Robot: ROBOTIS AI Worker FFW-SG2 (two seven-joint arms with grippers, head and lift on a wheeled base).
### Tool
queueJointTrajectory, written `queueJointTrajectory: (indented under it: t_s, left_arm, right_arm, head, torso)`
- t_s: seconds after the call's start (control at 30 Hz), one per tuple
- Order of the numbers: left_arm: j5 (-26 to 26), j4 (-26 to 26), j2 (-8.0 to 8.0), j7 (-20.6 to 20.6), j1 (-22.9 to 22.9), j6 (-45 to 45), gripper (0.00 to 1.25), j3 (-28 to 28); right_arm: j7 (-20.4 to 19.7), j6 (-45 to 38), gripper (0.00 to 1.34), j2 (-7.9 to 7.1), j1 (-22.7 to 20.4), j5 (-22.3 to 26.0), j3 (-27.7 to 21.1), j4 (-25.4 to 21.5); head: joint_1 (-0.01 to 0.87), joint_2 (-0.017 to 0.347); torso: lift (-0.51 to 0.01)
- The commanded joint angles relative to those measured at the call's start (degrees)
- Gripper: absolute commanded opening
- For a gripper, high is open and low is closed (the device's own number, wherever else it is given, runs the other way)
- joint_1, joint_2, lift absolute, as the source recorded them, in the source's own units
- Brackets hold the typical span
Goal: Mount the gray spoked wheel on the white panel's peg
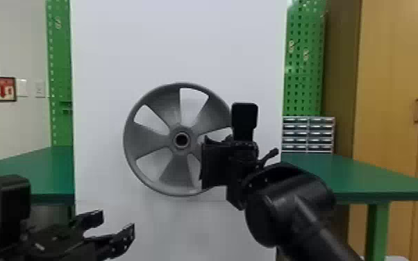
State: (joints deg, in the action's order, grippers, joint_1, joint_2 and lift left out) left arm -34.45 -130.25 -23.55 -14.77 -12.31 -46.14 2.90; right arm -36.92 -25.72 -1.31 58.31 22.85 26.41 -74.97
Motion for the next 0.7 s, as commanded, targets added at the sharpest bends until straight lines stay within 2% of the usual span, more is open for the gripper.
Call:
queueJointTrajectory:
  t_s: [0.0, 0.13, 0.27, 0.4, 0.67]
  left_arm:
    - [0.00, 0.08, 0.00, 0.00, 0.00, 0.00, 0.85, 0.00]
    - [-0.09, 0.08, -0.09, 0.00, -0.09, 0.00, 0.85, -0.09]
    - [-0.18, 0.08, -0.18, 0.00, -0.09, 0.00, 0.85, -0.09]
    - [-0.18, 0.08, -0.18, 0.00, -0.09, 0.00, 0.85, -0.09]
    - [-0.26, 0.17, -0.27, 0.00, -0.09, 0.00, 0.85, -0.17]
  right_arm:
    - [-2.37, 0.23, 0.14, -0.09, -0.04, 0.00, 0.22, -0.01]
    - [-2.37, 1.03, 0.39, -0.09, -0.13, -0.18, 0.31, 0.08]
    - [-2.37, 1.38, 0.48, -0.09, -0.22, -0.27, 0.22, 0.17]
    - [-2.37, 2.43, 0.77, -0.09, -0.48, -0.71, 0.31, 0.35]
    - [-2.10, 2.87, 0.96, -0.18, -0.57, -0.79, 0.22, 0.43]
  head:
    - [0.091, -0.008]
    - [0.091, -0.008]
    - [0.091, -0.008]
    - [0.091, -0.008]
    - [0.091, -0.008]
  torso:
    - [-0.482]
    - [-0.482]
    - [-0.482]
    - [-0.482]
    - [-0.482]
